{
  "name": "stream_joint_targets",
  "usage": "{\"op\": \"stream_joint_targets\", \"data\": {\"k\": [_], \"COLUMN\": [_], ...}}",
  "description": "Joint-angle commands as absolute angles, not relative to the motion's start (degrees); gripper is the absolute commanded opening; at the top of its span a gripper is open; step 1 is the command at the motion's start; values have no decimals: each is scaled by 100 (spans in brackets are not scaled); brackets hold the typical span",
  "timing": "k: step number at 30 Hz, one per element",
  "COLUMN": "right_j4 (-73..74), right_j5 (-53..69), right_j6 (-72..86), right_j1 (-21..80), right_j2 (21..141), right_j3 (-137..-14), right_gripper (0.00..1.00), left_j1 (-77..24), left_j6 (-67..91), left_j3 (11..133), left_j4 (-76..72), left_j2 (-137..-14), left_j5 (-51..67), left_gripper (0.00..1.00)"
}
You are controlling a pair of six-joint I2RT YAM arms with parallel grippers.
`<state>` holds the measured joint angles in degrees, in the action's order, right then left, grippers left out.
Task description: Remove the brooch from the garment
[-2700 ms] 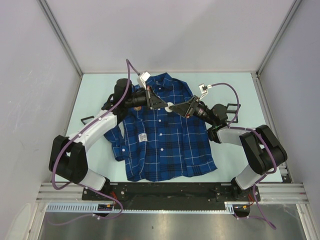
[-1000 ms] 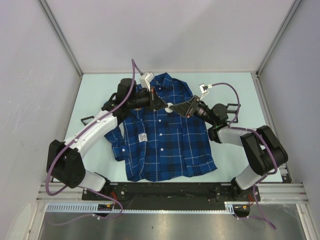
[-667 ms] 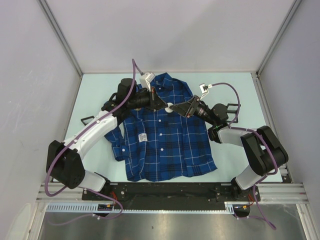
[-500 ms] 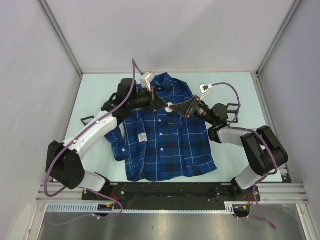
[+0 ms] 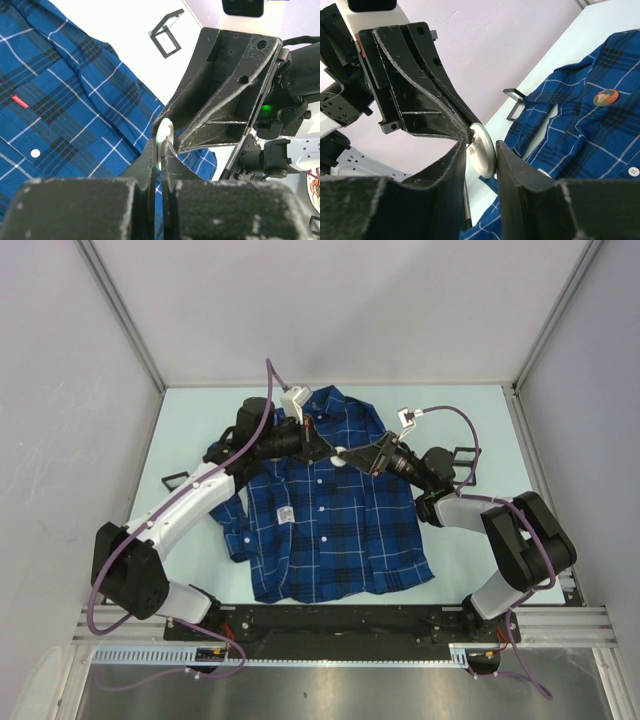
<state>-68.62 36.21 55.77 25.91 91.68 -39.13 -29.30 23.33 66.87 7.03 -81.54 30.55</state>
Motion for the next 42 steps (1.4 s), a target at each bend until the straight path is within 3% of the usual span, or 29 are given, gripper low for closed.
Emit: {"op": "stream_joint_targets", "data": {"k": [1, 16, 28, 36, 39, 42], "right_j4": [-7066, -6689, -6907, -6979, -6908, -6943], "right_j5": [3612, 3630, 3726, 3656, 3630, 3621], "right_j6": [5476, 5124, 5528, 5511, 5449, 5475], "right_j1": [2681, 2777, 2654, 2707, 2707, 2725], "right_j2": [9088, 9035, 8885, 8947, 8947, 8974], "right_j3": [-4140, -4245, -4166, -4157, -4166, -4175], "right_gripper": [32, 21, 43, 40, 32, 34], "left_j1": [-3024, -3032, -3023, -3041, -3050, -3067], "left_j6": [2171, 2197, 2066, 2092, 2083, 2074], "left_j3": [6935, 6943, 6987, 6970, 6961, 6970], "left_j4": [668, 677, 896, 809, 791, 791], "left_j2": [-7937, -7910, -7910, -7875, -7858, -7849], "left_j5": [3032, 3067, 2689, 2821, 2856, 2830], "left_gripper": [0, 0, 0, 0, 0, 0]}}
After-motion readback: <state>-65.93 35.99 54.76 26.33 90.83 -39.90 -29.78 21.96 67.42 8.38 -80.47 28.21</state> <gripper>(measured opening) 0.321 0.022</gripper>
